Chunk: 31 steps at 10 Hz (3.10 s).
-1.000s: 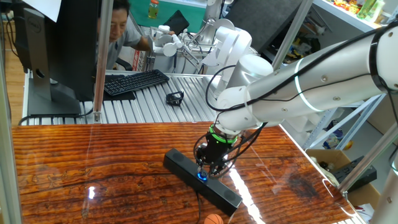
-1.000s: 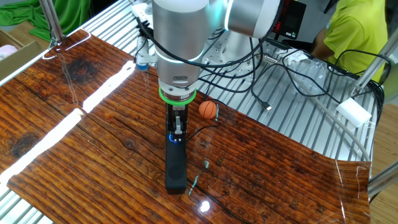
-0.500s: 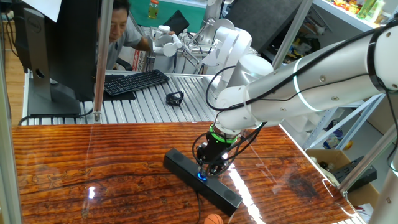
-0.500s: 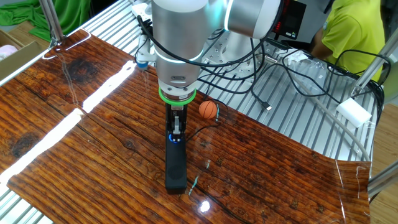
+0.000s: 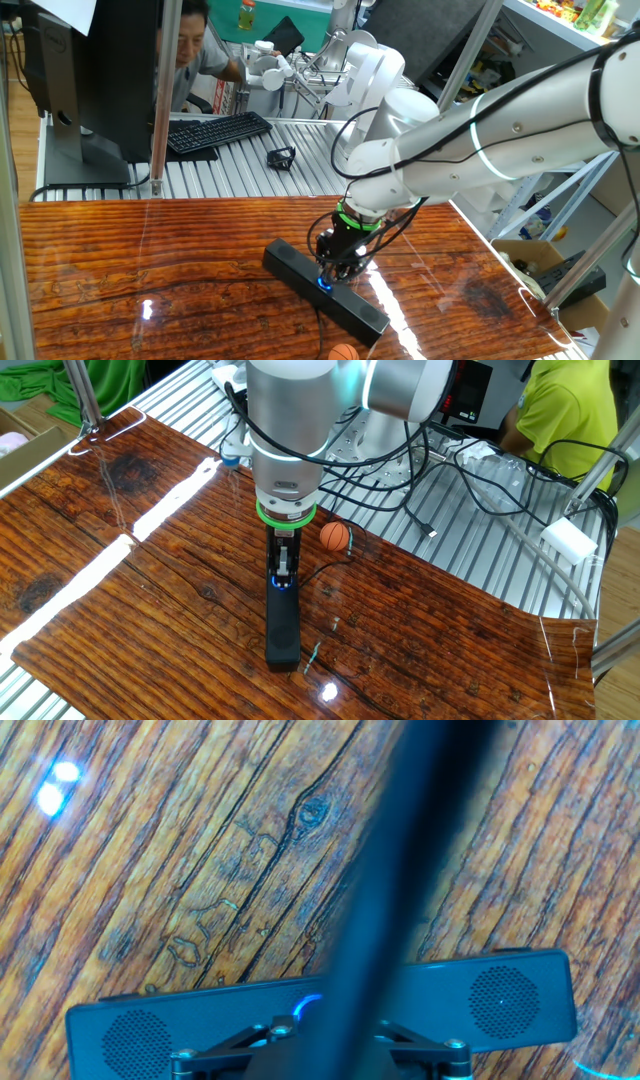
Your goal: Turn the knob to increase the volume of the speaker
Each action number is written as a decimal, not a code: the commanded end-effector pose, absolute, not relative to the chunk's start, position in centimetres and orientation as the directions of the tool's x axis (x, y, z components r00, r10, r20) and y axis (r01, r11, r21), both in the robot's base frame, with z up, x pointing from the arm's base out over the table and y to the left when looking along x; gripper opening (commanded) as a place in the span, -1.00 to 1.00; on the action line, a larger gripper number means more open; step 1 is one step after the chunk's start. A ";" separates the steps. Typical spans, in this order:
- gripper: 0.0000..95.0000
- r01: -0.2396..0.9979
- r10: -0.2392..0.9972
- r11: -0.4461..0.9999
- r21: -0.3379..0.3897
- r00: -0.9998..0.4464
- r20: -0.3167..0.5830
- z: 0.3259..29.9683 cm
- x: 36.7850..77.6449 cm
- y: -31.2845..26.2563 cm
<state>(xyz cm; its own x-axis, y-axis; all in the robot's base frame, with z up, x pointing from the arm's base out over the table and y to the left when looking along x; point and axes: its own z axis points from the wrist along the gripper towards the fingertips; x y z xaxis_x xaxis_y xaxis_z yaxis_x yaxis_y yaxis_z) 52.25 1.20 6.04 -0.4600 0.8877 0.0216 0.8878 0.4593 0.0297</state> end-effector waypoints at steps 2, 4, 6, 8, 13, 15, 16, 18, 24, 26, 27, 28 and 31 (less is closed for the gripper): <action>-1.00 0.906 0.906 0.421 0.033 -0.422 0.019 6.0 52.3 1.1; -1.00 0.917 0.917 0.397 0.034 -0.397 0.019 6.0 52.3 1.1; -1.00 0.929 0.929 0.368 0.036 -0.369 0.020 5.9 52.3 1.1; -1.00 0.939 0.939 0.342 0.036 -0.343 0.025 6.0 52.3 1.1; -1.00 0.957 0.957 0.287 0.042 -0.289 0.036 5.9 52.3 1.1; -1.00 0.966 0.965 0.255 0.047 -0.258 0.045 5.9 52.3 1.1; -1.00 0.968 0.967 0.247 0.049 -0.249 0.044 5.9 52.3 1.1; -1.00 0.971 0.971 0.235 0.047 -0.237 0.040 5.9 52.3 1.1; -1.00 0.982 0.982 0.183 0.052 -0.185 0.043 6.0 52.4 1.1; -1.00 0.984 0.984 0.171 0.056 -0.173 0.043 5.9 52.4 1.1; -1.00 0.984 0.984 0.167 0.056 -0.170 0.045 5.9 52.4 1.1; -1.00 0.985 0.986 0.160 0.060 -0.163 0.047 5.9 52.4 1.1; -1.00 0.982 0.982 0.180 0.058 -0.183 0.044 5.9 52.4 1.1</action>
<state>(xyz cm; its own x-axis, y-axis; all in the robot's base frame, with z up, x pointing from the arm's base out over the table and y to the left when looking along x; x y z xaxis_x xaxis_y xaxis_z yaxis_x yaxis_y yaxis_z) 52.28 1.16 6.06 -0.1835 0.9820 0.0451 0.9817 0.1807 0.0594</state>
